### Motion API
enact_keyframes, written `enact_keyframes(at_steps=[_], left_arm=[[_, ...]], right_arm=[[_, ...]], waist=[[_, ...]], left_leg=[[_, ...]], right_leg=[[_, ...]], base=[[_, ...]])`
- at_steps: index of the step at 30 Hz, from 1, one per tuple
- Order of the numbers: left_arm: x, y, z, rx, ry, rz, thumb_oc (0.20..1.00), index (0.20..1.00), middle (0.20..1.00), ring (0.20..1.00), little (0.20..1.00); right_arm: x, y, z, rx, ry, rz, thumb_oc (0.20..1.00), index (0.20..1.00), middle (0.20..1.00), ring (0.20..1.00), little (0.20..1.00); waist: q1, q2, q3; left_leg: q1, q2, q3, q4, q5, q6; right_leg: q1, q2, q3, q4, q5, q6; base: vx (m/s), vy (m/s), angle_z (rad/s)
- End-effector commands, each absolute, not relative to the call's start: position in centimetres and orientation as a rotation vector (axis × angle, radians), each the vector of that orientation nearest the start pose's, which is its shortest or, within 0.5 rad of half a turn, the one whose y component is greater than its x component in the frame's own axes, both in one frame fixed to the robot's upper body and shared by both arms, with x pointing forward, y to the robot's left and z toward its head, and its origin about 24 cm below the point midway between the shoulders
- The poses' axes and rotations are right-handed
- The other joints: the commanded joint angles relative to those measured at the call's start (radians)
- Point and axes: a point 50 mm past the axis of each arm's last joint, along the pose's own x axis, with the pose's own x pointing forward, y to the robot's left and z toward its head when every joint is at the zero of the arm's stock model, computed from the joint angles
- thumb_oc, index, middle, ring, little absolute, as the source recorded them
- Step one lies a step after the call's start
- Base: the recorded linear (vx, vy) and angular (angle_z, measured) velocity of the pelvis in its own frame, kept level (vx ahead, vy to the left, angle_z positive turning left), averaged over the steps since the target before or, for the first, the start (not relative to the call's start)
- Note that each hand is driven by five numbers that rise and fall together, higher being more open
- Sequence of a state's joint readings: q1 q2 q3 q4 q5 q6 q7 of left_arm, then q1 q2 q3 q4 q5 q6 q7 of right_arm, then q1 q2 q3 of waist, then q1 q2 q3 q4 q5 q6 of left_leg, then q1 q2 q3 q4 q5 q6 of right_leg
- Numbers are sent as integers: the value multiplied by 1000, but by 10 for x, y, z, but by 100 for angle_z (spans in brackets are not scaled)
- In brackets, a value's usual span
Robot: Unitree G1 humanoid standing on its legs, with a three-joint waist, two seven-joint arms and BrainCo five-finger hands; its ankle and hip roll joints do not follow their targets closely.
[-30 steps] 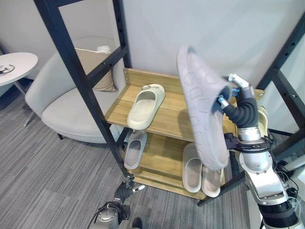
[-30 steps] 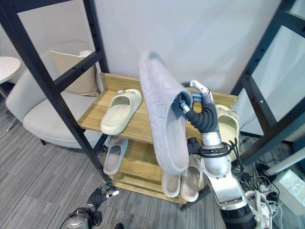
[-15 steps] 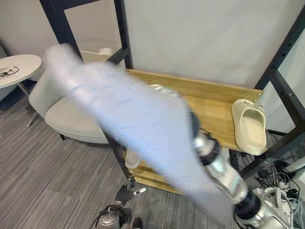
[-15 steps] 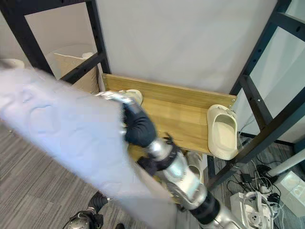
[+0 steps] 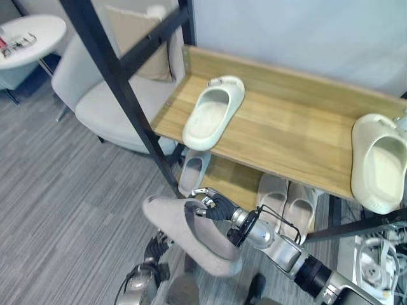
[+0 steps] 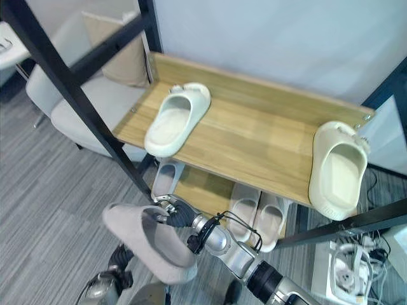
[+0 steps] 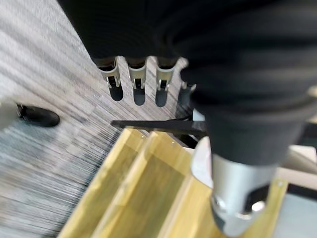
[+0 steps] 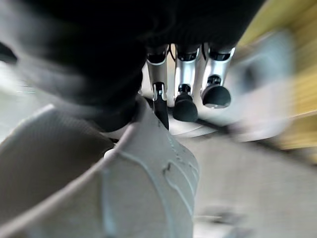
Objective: Arrange the slippers neatly on the shoe rack.
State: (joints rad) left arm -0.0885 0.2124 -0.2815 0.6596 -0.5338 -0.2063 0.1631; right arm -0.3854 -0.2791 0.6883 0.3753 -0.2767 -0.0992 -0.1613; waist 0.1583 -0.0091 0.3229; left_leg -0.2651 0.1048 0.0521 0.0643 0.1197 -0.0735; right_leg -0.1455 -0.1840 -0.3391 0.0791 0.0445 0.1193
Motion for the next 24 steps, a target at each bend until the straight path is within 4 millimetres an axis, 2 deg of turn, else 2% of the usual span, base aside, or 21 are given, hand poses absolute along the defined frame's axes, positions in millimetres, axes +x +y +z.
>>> enact_keyframes(at_steps=[1, 2, 3, 4, 5, 6, 8, 9, 10, 11, 13, 14, 18, 21, 22, 24], left_arm=[[257, 168, -46, -189, 308, 159, 1000, 1000, 1000, 1000, 1000], [242, 184, -44, -226, 284, 136, 1000, 1000, 1000, 1000, 1000], [244, 189, -37, -231, 245, 151, 1000, 1000, 1000, 1000, 1000], [244, 189, -37, -231, 245, 151, 1000, 1000, 1000, 1000, 1000], [232, 188, -46, -227, 285, 104, 1000, 1000, 1000, 1000, 1000], [236, 187, -45, -230, 283, 115, 1000, 1000, 1000, 1000, 1000], [252, 179, -32, -231, 238, 81, 1000, 1000, 1000, 1000, 1000], [254, 177, -23, -221, 198, 48, 1000, 1000, 1000, 1000, 1000], [253, 177, -24, -214, 205, 41, 1000, 1000, 1000, 1000, 1000], [252, 178, -27, -199, 220, 32, 1000, 1000, 1000, 1000, 1000], [253, 179, -25, -186, 215, 29, 1000, 1000, 1000, 1000, 1000], [257, 180, -21, -172, 199, 25, 1000, 1000, 1000, 1000, 1000], [262, 180, -12, -166, 159, 25, 1000, 1000, 1000, 1000, 1000], [266, 176, -8, -156, 145, 10, 1000, 1000, 1000, 1000, 1000], [274, 170, 0, -106, 111, -24, 1000, 1000, 1000, 1000, 1000], [280, 168, 8, -47, 76, -44, 1000, 1000, 1000, 1000, 1000]], right_arm=[[298, -41, 92, -786, -508, 336, 200, 200, 200, 200, 200], [320, -67, 110, -864, -552, 164, 200, 200, 200, 200, 200], [322, -72, 121, -875, -588, 121, 200, 200, 200, 200, 200], [322, -72, 121, -875, -587, 120, 200, 200, 200, 200, 200], [340, -90, 135, -925, -596, -24, 200, 200, 200, 200, 200], [349, -96, 144, -927, -605, -83, 200, 200, 200, 200, 200], [355, -106, 161, -949, -646, -172, 200, 200, 200, 200, 200], [362, -132, 182, -985, -670, -320, 200, 200, 200, 200, 200], [364, -141, 188, -989, -673, -373, 200, 200, 200, 200, 200], [367, -156, 192, -1005, -659, -449, 200, 200, 200, 200, 200], [369, -167, 192, -1024, -634, -501, 200, 200, 200, 200, 200], [372, -176, 188, -1045, -592, -537, 200, 200, 200, 200, 200], [377, -182, 186, -1030, -548, -567, 200, 200, 200, 200, 200], [382, -176, 180, -1032, -509, -562, 200, 200, 200, 200, 200], [394, -173, 181, -1057, -439, -570, 1000, 1000, 1000, 1000, 1000], [398, -170, 186, -1048, -435, -571, 1000, 1000, 1000, 1000, 1000]], waist=[[29, -3, 30], [54, 15, 48], [53, 14, 52], [54, 13, 50], [70, 22, 58], [77, 21, 58], [75, 17, 67], [81, 18, 71], [81, 17, 71], [81, 16, 74], [81, 15, 82], [81, 15, 90], [80, 21, 102], [84, 25, 105], [89, 28, 103], [89, 30, 102]], left_leg=[[-28, 29, -26, 56, -96, -20], [-106, 15, -49, 102, -98, -20], [-134, 13, -52, 120, -99, -19], [-137, 13, -52, 122, -100, -19], [-190, 13, -69, 168, -112, -12], [-211, 14, -71, 186, -118, -11], [-263, 14, -79, 232, -133, -6], [-305, 9, -95, 262, -147, -5], [-319, 7, -101, 269, -151, -5], [-335, 4, -108, 274, -158, -5], [-359, 0, -118, 292, -166, -5], [-369, 0, -126, 310, -199, -11], [-404, -6, -136, 323, -201, -8], [-429, -11, -141, 323, -202, -9], [-433, -13, -139, 320, -202, -10], [-430, -13, -134, 318, -203, -11]], right_leg=[[-44, -66, 32, 131, -104, 39], [-106, -70, 31, 179, -110, 35], [-135, -69, 37, 196, -113, 34], [-139, -70, 38, 199, -114, 34], [-186, -72, 39, 241, -123, 32], [-204, -72, 42, 253, -128, 31], [-248, -77, 44, 289, -136, 29], [-280, -82, 37, 319, -147, 29], [-291, -84, 34, 330, -152, 29], [-302, -86, 26, 342, -161, 28], [-321, -86, 22, 361, -171, 26], [-330, -86, 25, 383, -202, 33], [-360, -90, 20, 400, -206, 34], [-380, -94, 14, 406, -212, 34], [-386, -92, 14, 404, -216, 31], [-387, -91, 18, 402, -216, 30]], base=[[-318, 29, 27], [-174, 27, 14], [-170, 26, 4], [-108, 40, 15], [-86, 34, 16], [-103, 47, 18], [-64, 36, 12], [-41, 34, 28], [-6, 31, 32], [20, 28, 31], [42, 8, 19], [71, -11, 9], [-9, 19, 12], [11, 4, 9], [41, 26, 12], [17, 10, 4]])
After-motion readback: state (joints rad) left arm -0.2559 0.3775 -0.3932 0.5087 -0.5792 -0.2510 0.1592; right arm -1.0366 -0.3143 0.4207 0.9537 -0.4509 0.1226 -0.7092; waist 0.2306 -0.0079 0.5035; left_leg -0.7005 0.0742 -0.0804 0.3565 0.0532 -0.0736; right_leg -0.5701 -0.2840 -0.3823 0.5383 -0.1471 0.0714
